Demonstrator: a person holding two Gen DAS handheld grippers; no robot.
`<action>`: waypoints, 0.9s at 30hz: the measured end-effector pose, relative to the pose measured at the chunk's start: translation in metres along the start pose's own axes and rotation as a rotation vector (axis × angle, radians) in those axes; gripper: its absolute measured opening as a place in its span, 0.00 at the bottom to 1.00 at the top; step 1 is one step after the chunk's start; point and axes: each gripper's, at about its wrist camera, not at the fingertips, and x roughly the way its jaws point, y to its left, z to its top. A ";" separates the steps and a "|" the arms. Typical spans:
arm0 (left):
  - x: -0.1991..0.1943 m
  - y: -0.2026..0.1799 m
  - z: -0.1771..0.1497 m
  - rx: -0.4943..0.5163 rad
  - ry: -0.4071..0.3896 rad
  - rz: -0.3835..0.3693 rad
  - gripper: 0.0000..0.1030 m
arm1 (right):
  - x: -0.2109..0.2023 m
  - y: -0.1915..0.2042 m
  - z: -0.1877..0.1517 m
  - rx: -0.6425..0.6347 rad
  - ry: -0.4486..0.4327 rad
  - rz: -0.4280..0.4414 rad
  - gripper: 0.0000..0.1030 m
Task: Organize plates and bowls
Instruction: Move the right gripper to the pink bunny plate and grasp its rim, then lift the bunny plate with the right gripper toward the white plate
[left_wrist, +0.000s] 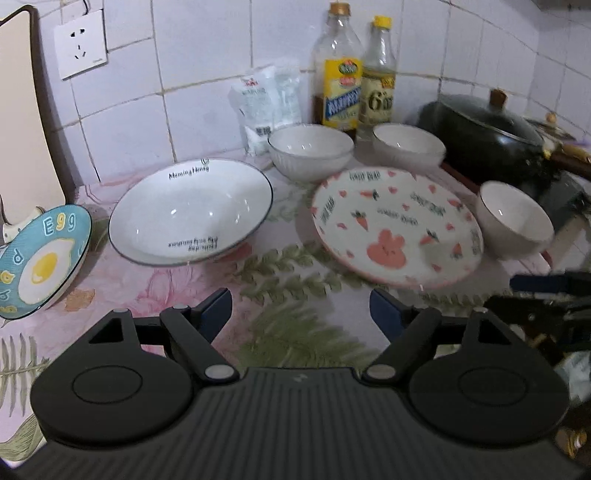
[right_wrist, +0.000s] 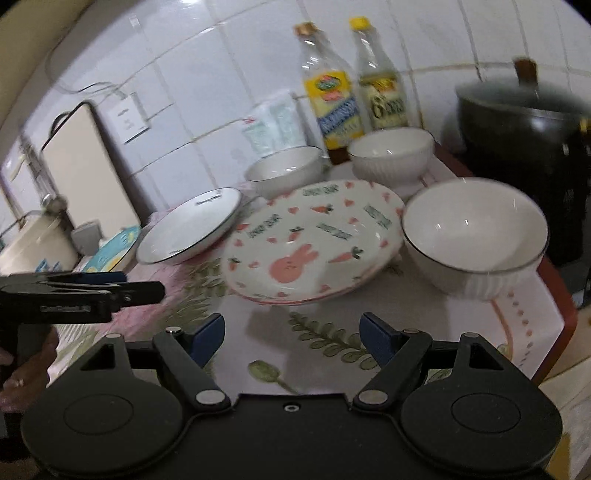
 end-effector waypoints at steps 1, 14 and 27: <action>0.004 0.000 0.002 -0.004 -0.008 -0.002 0.78 | 0.004 -0.005 -0.001 0.027 -0.016 0.005 0.81; 0.100 -0.015 0.022 -0.115 0.030 -0.059 0.66 | 0.052 -0.020 0.008 0.149 -0.124 -0.035 0.79; 0.108 -0.017 0.017 -0.133 0.009 -0.100 0.26 | 0.055 -0.028 0.010 0.229 -0.119 -0.161 0.34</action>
